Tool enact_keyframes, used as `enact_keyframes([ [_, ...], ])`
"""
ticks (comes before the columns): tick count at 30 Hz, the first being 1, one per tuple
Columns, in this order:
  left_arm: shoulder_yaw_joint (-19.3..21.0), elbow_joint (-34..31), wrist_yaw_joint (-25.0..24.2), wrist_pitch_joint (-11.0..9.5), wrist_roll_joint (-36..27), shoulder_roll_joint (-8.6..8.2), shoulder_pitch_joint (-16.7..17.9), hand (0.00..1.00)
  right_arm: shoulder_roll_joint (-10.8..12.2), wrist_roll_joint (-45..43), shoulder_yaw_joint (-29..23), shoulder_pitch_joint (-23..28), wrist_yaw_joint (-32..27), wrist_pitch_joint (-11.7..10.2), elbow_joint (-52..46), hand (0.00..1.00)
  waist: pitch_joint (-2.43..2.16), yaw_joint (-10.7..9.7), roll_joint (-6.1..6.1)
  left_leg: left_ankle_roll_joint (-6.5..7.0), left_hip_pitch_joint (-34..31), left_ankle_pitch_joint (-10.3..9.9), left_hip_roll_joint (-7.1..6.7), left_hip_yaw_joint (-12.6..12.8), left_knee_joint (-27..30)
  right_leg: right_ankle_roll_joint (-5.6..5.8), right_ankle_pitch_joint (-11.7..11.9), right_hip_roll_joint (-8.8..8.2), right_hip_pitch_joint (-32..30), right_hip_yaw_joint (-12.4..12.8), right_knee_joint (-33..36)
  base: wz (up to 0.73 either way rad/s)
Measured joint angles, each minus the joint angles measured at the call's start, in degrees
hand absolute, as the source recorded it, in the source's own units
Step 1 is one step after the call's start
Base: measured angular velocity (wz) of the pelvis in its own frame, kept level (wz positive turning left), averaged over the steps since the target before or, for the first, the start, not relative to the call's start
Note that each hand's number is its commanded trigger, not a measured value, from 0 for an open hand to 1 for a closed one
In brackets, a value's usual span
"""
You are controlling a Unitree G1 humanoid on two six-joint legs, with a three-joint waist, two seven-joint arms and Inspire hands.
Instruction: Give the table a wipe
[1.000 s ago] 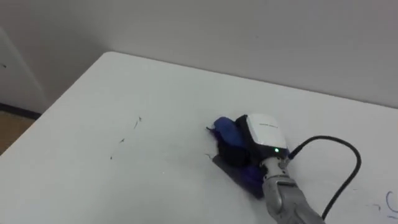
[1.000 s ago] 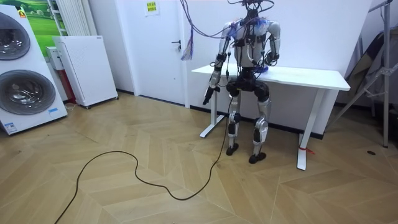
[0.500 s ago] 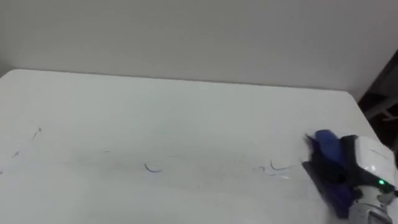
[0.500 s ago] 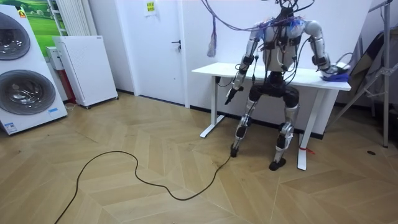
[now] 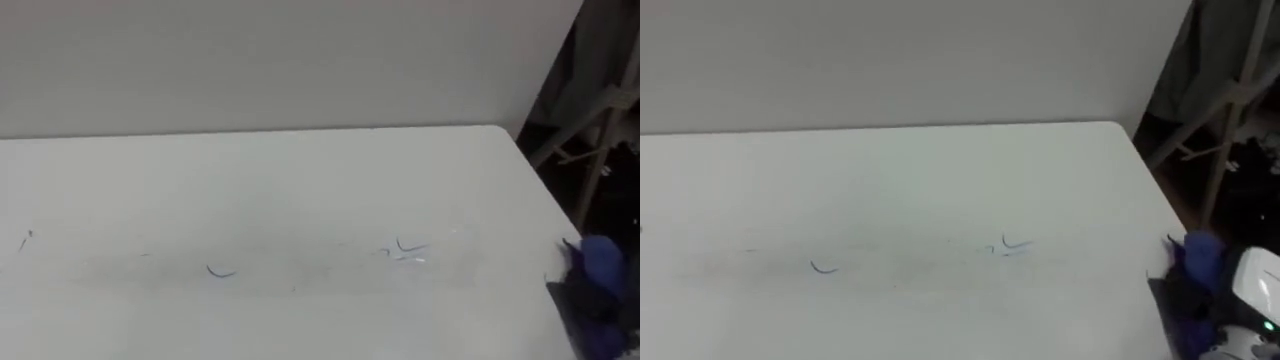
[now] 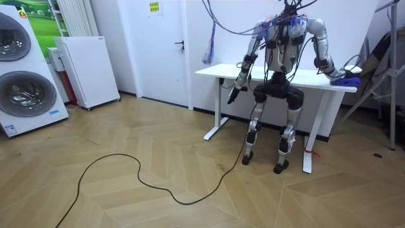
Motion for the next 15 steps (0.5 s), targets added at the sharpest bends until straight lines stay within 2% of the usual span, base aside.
enact_keyframes([
  [2, -1.19, -0.04, 0.94, 0.08, 0.01, -0.05, -1.56, 0.00, 2.65, -1.89, 7.02, 0.09, 2.44, 1.26, -5.62, 1.00, 0.00, 0.67, -0.08, 0.03, -0.14, 0.05, -0.31, -1.75, -0.73, 0.16, 0.54, 0.10, 0.09, -1.46, -0.90, -0.07],
  [3, -1.93, 0.01, 1.57, 0.18, 0.21, -0.42, -2.56, 0.00, 3.84, -4.08, 10.67, 0.03, 4.10, 1.41, -8.42, 1.00, 0.13, 1.42, -0.58, 0.15, -0.22, 0.17, -0.70, -3.10, -1.38, 0.01, 0.44, 0.16, -0.01, -1.84, -1.04, 0.10],
  [4, -2.37, 0.09, 1.62, 0.22, 0.36, -0.59, -2.69, 0.00, 4.74, -5.86, 12.40, -0.12, 4.98, 1.56, -9.66, 1.00, 0.11, 1.99, -0.58, 0.21, -0.21, 0.26, -0.85, -3.58, -1.71, -0.06, 0.39, 0.20, -0.11, -1.94, -1.14, 0.16],
  [6, -4.05, 0.49, 1.65, 0.01, 0.38, -0.87, -3.55, 0.00, 8.22, -7.94, 19.76, -2.26, 8.56, 1.67, -11.85, 1.00, 0.11, 3.87, -0.72, 0.07, 0.08, 0.36, -0.81, -5.09, -2.57, -0.44, 0.15, 0.59, 0.49, -2.81, -1.49, 0.16],
  [7, -4.34, 0.54, 1.65, -0.01, 0.29, -0.88, -3.51, 0.00, 8.79, -8.13, 21.37, -3.00, 9.54, 1.37, -11.84, 1.00, 0.05, 4.05, -0.53, 0.05, 0.25, 0.37, -0.81, -5.50, -2.78, -0.55, 0.07, 0.73, 0.74, -2.85, -1.63, 0.25],
  [8, -4.39, 0.58, 1.65, 0.00, 0.23, -1.13, -3.82, 0.00, 9.59, -8.24, 23.93, -4.68, 11.31, 0.45, -11.76, 1.00, 0.62, 4.39, -0.41, -0.01, 0.15, 0.48, -0.86, -6.42, -2.98, -0.62, 0.03, 0.80, 1.12, -3.13, -2.02, 0.30],
  [9, -4.40, 0.45, 1.65, 0.01, 0.23, -1.27, -3.86, 0.00, 10.01, -8.27, 25.79, -6.35, 12.81, 0.27, -11.88, 1.00, 1.30, 5.13, -0.78, 0.01, -0.08, 0.86, -0.98, -6.92, -3.41, -0.56, 0.07, 0.75, 1.13, -3.48, -2.38, 0.28],
  [11, -4.27, 0.39, 1.65, 0.15, 0.21, -1.27, -3.12, 0.00, 10.30, -8.45, 27.62, -7.74, 14.01, 0.34, -11.85, 1.00, 1.62, 6.71, -1.00, 0.02, -0.43, 1.09, -1.00, -7.08, -3.59, -0.37, 0.32, 0.72, 1.08, -3.86, -3.10, 0.09],
  [13, -4.26, 0.33, 1.64, 0.63, 0.18, -1.28, -2.09, 0.00, 10.51, -8.46, 27.85, -7.82, 14.41, 0.31, -11.04, 1.00, 1.53, 6.93, -1.15, 0.05, -0.42, 1.11, -1.10, -7.70, -3.51, -0.32, 0.44, 0.58, 1.69, -4.50, -3.53, 0.15],
  [14, -4.20, 0.34, 1.52, 0.96, 0.18, -1.29, -1.02, 0.00, 10.50, -8.46, 27.70, -7.83, 14.38, -0.01, -10.36, 1.00, 1.35, 6.93, -1.31, 0.11, -0.42, 1.12, -1.19, -7.86, -3.42, -0.15, 0.33, 0.44, 1.81, -4.66, -3.59, 0.20],
  [15, -4.19, 0.34, 1.37, 1.39, 0.21, -1.29, -0.16, 0.00, 10.45, -8.47, 27.52, -7.65, 14.30, -0.27, -9.81, 1.00, 0.94, 6.86, -1.38, 0.22, -0.42, 1.13, -1.31, -8.17, -3.37, -0.09, 0.30, 0.27, 2.04, -4.97, -3.97, 0.14],
])
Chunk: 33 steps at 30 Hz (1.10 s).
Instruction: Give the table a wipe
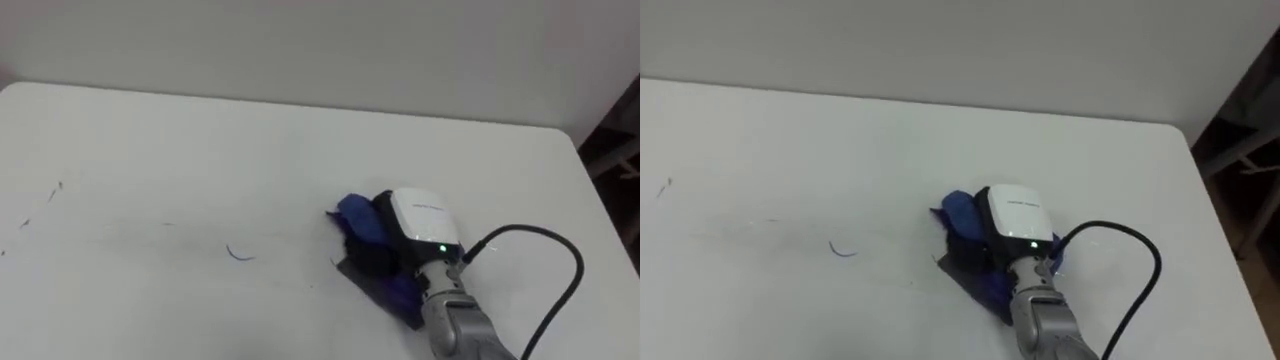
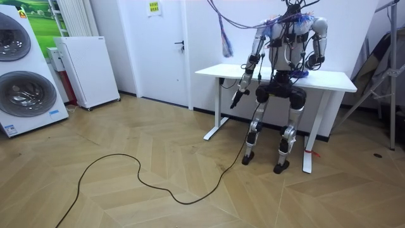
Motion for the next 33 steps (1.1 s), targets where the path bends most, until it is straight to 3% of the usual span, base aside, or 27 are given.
enact_keyframes([
  [2, 0.07, 0.10, -0.12, 0.43, 0.12, -0.02, 0.68, 0.00, -0.41, 0.09, -0.32, 0.04, -0.41, -0.23, 0.68, 1.00, -0.54, 0.03, 0.05, 0.19, 0.01, 0.02, -0.35, -0.97, 0.11, 0.19, -0.07, -0.45, 0.63, -1.08, -0.24, 0.24],
  [3, 0.26, 0.07, -0.12, 0.57, 0.06, -0.01, 0.76, 0.00, -0.66, 0.33, -0.72, 0.27, -0.87, -0.61, 1.17, 1.00, -0.59, -0.17, 0.09, 0.27, -0.03, 0.02, -0.59, -1.49, 0.35, 0.37, -0.18, -0.64, 0.82, -1.30, -0.19, 0.25],
  [9, 1.11, -0.63, 0.07, 0.94, -0.08, 0.07, 1.14, 0.00, -1.18, 2.34, -2.38, 1.68, -5.20, -3.07, 3.64, 1.00, -0.70, -0.15, 0.11, 0.46, -0.17, 0.11, -1.28, -2.95, 0.54, 0.74, -0.27, -1.21, 1.63, -2.46, -0.29, 0.13],
  [19, 1.12, -2.79, 0.31, 1.45, -0.05, 0.16, 2.05, 0.00, -1.77, 6.05, -2.65, 2.62, -10.16, -5.92, 6.55, 1.00, -0.81, -0.21, -0.33, 0.98, 0.47, 0.42, -1.74, -2.93, -0.28, 1.24, -0.21, -1.63, 2.24, -2.56, -0.73, 0.02],
  [22, 2.27, -2.79, 0.30, 1.34, -0.01, 0.17, 2.33, 0.00, -2.94, 7.10, -6.22, 4.26, -12.11, -7.90, 7.84, 1.00, -0.87, -0.56, -0.60, 1.24, 0.59, 0.44, -2.23, -3.80, -0.29, 1.65, -0.25, -1.91, 2.98, -2.81, -1.18, 0.18],
  [23, 3.22, -2.79, 0.25, 1.30, 0.42, 0.23, 2.58, 0.00, -3.40, 7.80, -8.95, 5.21, -13.64, -8.79, 9.18, 1.00, -0.62, -0.91, -1.09, 1.46, 0.93, 0.44, -2.61, -4.34, -0.34, 1.88, -0.38, -2.19, 3.47, -3.16, -1.26, 0.19],
  [25, 5.15, -2.79, 0.20, 0.93, 0.48, 0.35, 3.51, 0.00, -4.77, 8.11, -13.09, 6.33, -16.55, -9.29, 11.25, 1.00, -0.58, -1.37, -1.22, 1.75, 0.95, 0.52, -3.08, -4.79, -0.35, 2.20, -0.38, -2.61, 3.56, -3.41, -1.27, 0.13],
  [27, 8.66, -2.78, 0.30, 0.89, 0.51, 0.61, 5.19, 0.00, -7.24, 10.07, -19.34, 8.85, -20.27, -9.50, 14.91, 1.00, -0.99, -2.51, -1.53, 2.20, 1.43, 0.75, -3.54, -5.04, -0.49, 2.63, -0.19, -3.16, 4.75, -4.09, -1.37, 0.17],
  [29, 9.60, -2.71, 0.33, 0.89, 0.51, 1.12, 5.90, 0.00, -10.00, 12.78, -22.83, 10.36, -22.18, -9.98, 18.71, 1.00, -0.82, -3.26, -1.94, 2.55, 2.01, 0.69, -3.94, -5.34, -0.23, 2.95, -0.40, -3.60, 5.24, -4.18, -1.41, 0.15],
  [31, 9.76, -2.71, 0.32, 0.82, 0.49, 2.18, 6.50, 0.00, -12.20, 15.62, -25.99, 12.63, -22.64, -10.03, 21.61, 1.00, -1.34, -3.96, -2.48, 2.73, 1.96, 0.72, -4.29, -5.83, 0.01, 2.90, -0.84, -3.85, 5.58, -3.96, -1.27, 0.22],
  [33, 10.03, -2.57, 0.30, 0.30, 0.42, 2.81, 6.61, 0.00, -14.69, 20.06, -28.57, 14.05, -22.59, -9.86, 25.25, 1.00, -1.46, -4.23, -2.79, 2.73, 1.89, 0.76, -4.44, -5.66, 0.44, 2.92, -0.90, -4.04, 5.64, -3.81, -1.11, 0.07],
])
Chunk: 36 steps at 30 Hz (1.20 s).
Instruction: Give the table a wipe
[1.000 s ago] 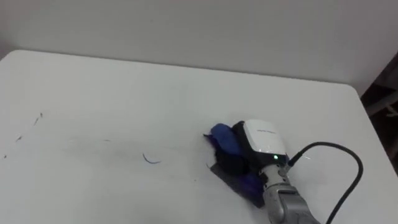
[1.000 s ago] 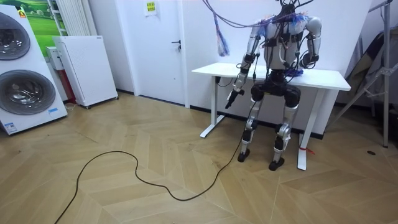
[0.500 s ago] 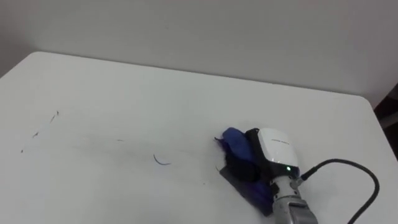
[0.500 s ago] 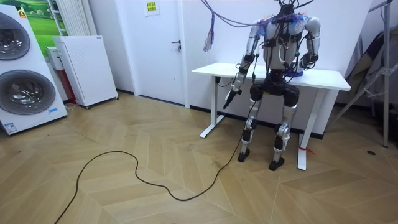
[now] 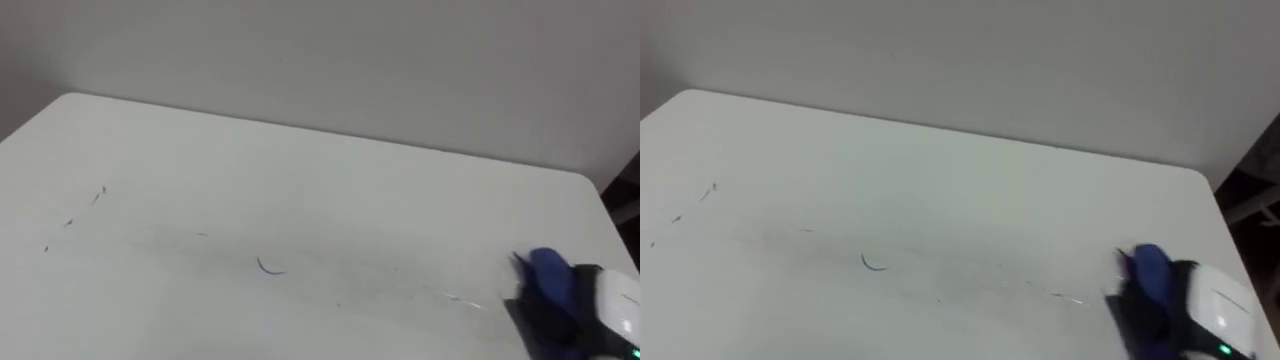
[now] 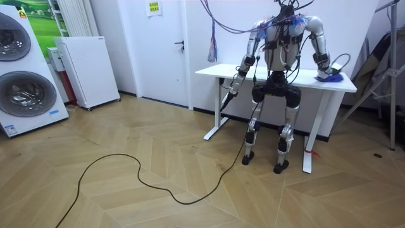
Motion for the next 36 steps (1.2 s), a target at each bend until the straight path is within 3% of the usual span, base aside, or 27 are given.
enact_keyframes([
  [5, -0.93, 1.00, -0.34, -0.74, 0.02, 0.00, -0.03, 0.00, -0.70, 2.72, -1.48, 0.79, 0.47, 0.93, 1.04, 1.00, 0.01, -1.14, -0.22, 0.16, 0.43, -0.11, -0.11, -0.06, 0.42, 0.02, 0.03, 0.20, 0.42, 0.70, 0.09, -0.02],
  [10, -4.74, 0.99, -0.31, -0.93, -0.05, -0.08, -1.01, 0.00, 0.39, 2.35, -0.05, -0.47, 3.51, 5.79, -4.19, 1.00, 0.09, -0.57, -0.03, 0.16, 1.23, -0.15, -0.02, -0.11, 0.07, -0.01, 0.03, 0.56, 0.88, 1.38, 0.00, -0.03],
  [13, -5.91, 1.03, -0.30, -0.86, 0.07, -1.20, -1.48, 0.00, 3.02, 0.16, 4.09, -1.77, 6.47, 8.57, -11.16, 1.00, 0.29, 1.78, 0.19, 0.16, 1.24, -0.14, 0.01, -0.14, -0.40, -0.20, 0.11, 0.68, 0.34, 1.72, 0.26, -0.21],
  [15, -7.88, 1.01, -0.32, -0.40, 0.05, -1.32, -2.03, 0.00, 5.63, -4.18, 10.82, -5.82, 10.54, 9.69, -15.49, 1.00, 0.77, 2.88, 0.42, 0.04, 1.18, -0.07, 0.01, -0.39, -0.65, -0.32, 0.06, 0.71, -0.17, 1.61, 0.89, -0.06],
  [17, -8.43, 0.97, -0.35, -0.16, 0.05, -1.88, -2.33, 0.00, 7.17, -7.08, 15.73, -7.83, 13.98, 10.05, -19.06, 1.00, 0.96, 4.50, 0.84, 0.05, 1.19, -0.08, -0.01, -0.71, -0.86, -0.24, -0.17, 0.70, -0.06, 1.35, 0.85, 0.10],
  [19, -9.00, 0.70, -0.47, -0.05, 0.09, -2.49, -2.43, 0.00, 8.27, -11.37, 19.49, -10.35, 17.35, 10.03, -21.76, 1.00, 1.75, 6.09, 1.56, 0.06, 0.91, -0.08, -0.07, -0.89, -0.94, -0.19, -0.32, 0.67, -0.46, 1.36, 0.89, 0.09],
  [21, -9.07, 0.47, -0.63, 0.45, 0.08, -2.68, -1.90, 0.00, 9.44, -15.63, 22.69, -13.03, 20.62, 9.93, -23.71, 1.00, 2.02, 7.71, 1.91, -0.02, -0.37, 0.16, -0.31, -1.79, -0.95, -0.15, -0.31, 0.61, -1.37, 1.08, 0.84, 0.18],
  [27, -9.13, -0.28, -0.63, 1.78, -0.01, -2.76, 0.57, 0.00, 10.46, -15.70, 23.96, -13.88, 22.26, 10.14, -23.13, 1.00, 1.69, 8.16, 2.06, 0.05, -0.64, 0.41, -0.68, -3.23, -0.57, -0.01, -0.32, 0.43, -0.68, -0.05, 0.64, 0.13],
  [36, -9.41, -0.23, -0.07, 1.58, -0.10, -2.68, -0.85, 0.00, 10.65, -15.61, 24.09, -12.33, 20.18, 8.03, -21.07, 1.00, 0.99, 7.94, 1.49, 0.04, 0.11, 0.42, -0.64, -3.17, -0.60, -0.07, -0.49, 0.39, -0.16, -0.14, 0.79, 0.01],
])
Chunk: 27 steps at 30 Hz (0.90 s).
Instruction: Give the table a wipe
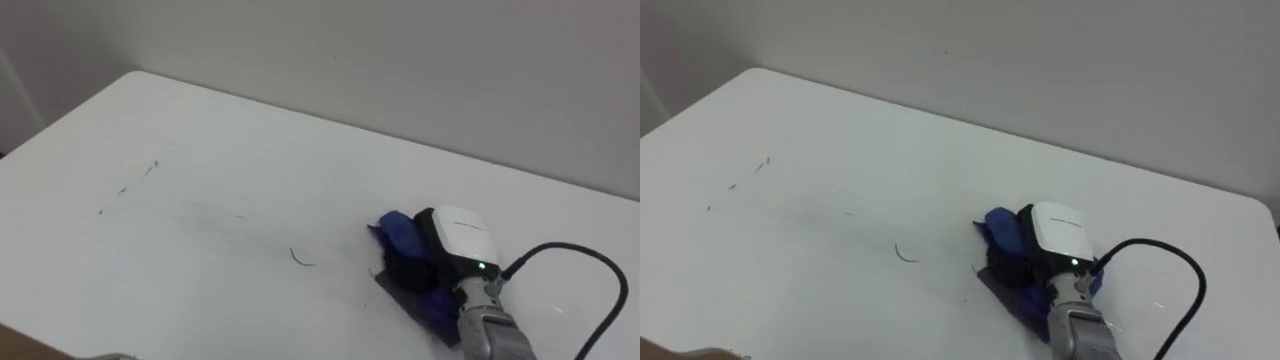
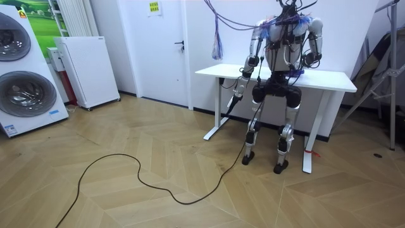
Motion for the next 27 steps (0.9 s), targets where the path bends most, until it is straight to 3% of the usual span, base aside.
enact_keyframes([
  [3, 0.00, 0.00, 0.18, 0.05, 0.03, -0.01, -1.12, 0.00, 0.06, -0.02, 0.25, 0.14, -0.10, 0.01, 0.07, 1.00, -0.09, -0.15, -0.14, 0.00, 0.08, 0.00, 0.00, 0.03, 0.00, 0.00, 0.01, 0.00, 0.06, 0.02, 0.02, 0.00],
  [4, -0.01, 0.00, 0.23, 0.05, 0.04, -0.02, -1.17, 0.00, 0.06, -0.02, 0.32, 0.20, -0.21, 0.01, 0.07, 0.06, -0.10, -0.18, -0.15, 0.00, 0.10, 0.00, 0.00, 0.04, 0.00, 0.01, 0.01, 0.00, 0.08, 0.03, 0.02, 0.00],
  [5, -0.01, 0.00, 0.54, 0.06, 0.04, -0.03, -1.30, 0.00, 0.06, -0.02, 0.49, 0.33, -0.59, 0.02, 0.07, 0.00, -0.10, -0.25, -0.15, 0.00, 0.15, 0.00, 0.00, 0.06, 0.00, 0.01, 0.01, 0.00, 0.10, 0.06, 0.04, 0.00],
  [13, -0.03, 0.02, 2.31, 0.66, -0.01, -0.13, -1.94, 0.00, 0.07, -0.04, 0.77, 1.29, -1.29, 0.82, 0.40, 0.00, -0.05, -0.77, -0.21, 0.06, 0.76, -0.04, 0.06, 0.79, -0.34, 0.02, 0.02, 0.06, 0.08, 0.89, 0.13, -0.06],
  [19, -0.11, 0.01, 2.51, 0.58, -0.52, -0.31, -2.37, 0.00, -0.06, -0.11, 0.84, 2.27, -1.12, 0.50, -1.56, 0.00, -0.12, -1.08, -0.57, 0.40, 0.77, -0.31, 0.05, 2.00, -0.43, 0.09, 0.06, 0.28, -0.58, 2.94, 0.13, -0.10],
  [27, 0.32, 0.15, 1.20, -0.65, -1.56, -0.45, -4.60, 0.00, 0.08, 3.27, -0.35, 3.92, 2.60, -1.24, -7.23, 0.00, -0.12, -5.15, -0.53, 0.56, 0.11, -0.38, -0.09, 2.40, -0.45, 0.35, 0.50, 0.23, -0.80, 3.29, 0.07, -0.01],
])
